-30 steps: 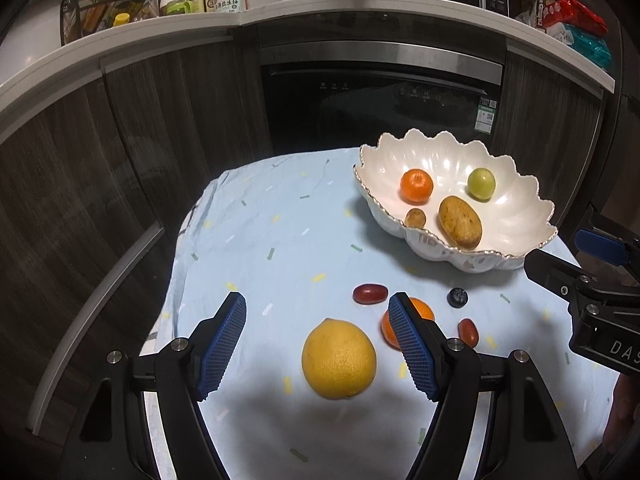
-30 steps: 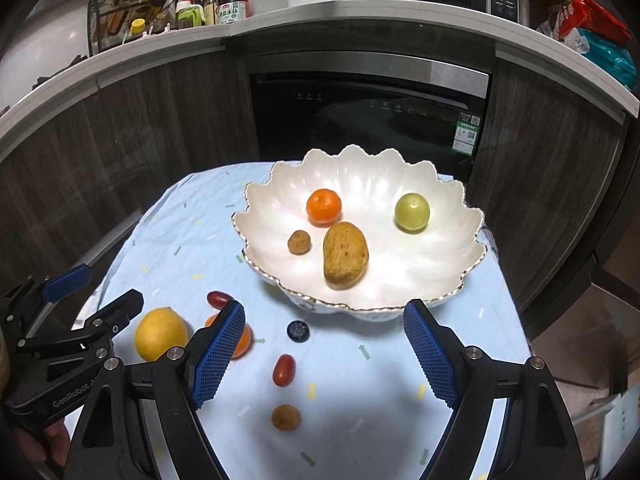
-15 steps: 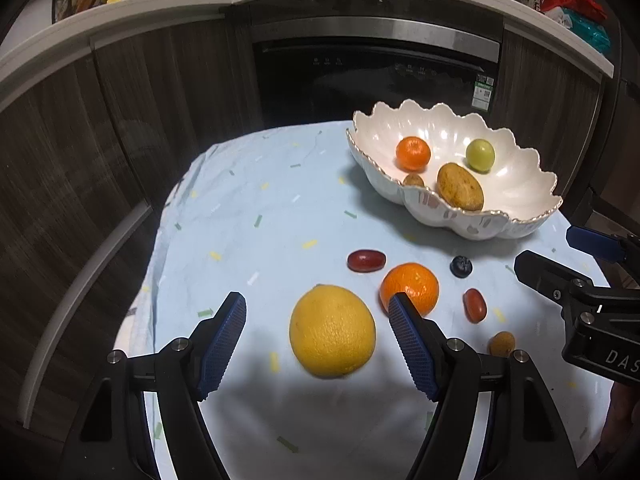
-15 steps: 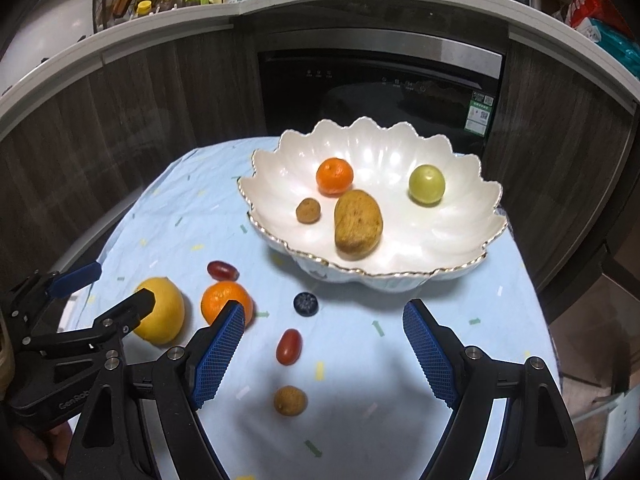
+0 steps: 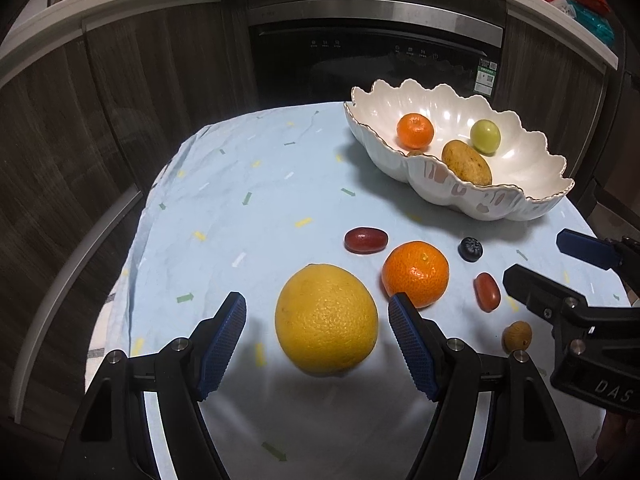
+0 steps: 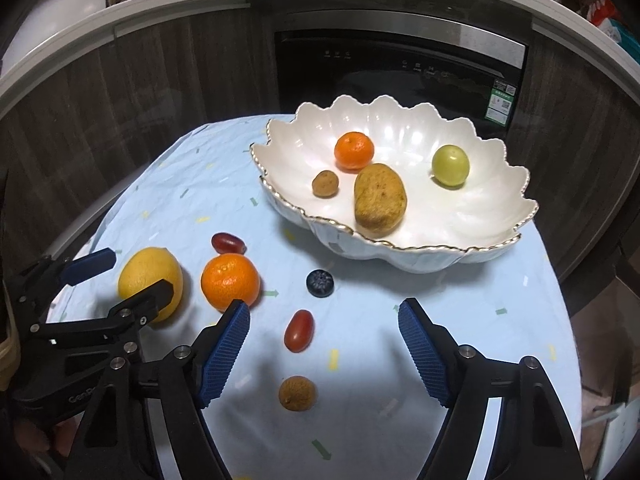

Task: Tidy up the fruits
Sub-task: 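Close the left tool on the grapefruit while the right tool grips the cherry tomato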

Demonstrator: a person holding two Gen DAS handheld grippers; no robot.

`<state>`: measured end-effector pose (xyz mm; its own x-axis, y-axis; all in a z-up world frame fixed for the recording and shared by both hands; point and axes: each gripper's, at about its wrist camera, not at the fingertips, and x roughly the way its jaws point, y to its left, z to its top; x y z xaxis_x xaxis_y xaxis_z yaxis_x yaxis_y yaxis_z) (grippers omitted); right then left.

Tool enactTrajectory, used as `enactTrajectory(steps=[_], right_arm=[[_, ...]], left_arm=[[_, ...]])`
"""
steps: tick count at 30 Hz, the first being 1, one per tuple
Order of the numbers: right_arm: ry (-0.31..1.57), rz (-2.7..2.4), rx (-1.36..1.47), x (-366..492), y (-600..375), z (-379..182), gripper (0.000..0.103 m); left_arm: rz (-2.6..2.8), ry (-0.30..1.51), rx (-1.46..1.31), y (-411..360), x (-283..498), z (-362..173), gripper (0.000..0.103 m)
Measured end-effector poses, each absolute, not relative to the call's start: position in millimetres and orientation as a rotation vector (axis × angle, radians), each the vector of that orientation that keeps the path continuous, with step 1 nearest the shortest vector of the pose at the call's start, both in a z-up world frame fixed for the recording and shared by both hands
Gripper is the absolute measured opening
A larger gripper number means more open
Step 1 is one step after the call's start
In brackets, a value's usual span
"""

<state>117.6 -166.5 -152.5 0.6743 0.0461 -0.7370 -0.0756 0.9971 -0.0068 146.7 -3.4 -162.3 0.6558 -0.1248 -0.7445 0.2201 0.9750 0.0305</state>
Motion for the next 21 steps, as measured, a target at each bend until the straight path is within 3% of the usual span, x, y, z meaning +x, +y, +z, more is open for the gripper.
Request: enactTrajectory(steps=[12,21], right_arm=[[0.856,0.098,-0.037,123,-165,-171,0.06],[0.878,0.117,-0.042,129,-158,-181,0.041]], left_arm=[[-0.185,0.837,0.116,-7,151,-175,0.073],[-0.185,0.849,0.099,-10,154,-182,0.066]])
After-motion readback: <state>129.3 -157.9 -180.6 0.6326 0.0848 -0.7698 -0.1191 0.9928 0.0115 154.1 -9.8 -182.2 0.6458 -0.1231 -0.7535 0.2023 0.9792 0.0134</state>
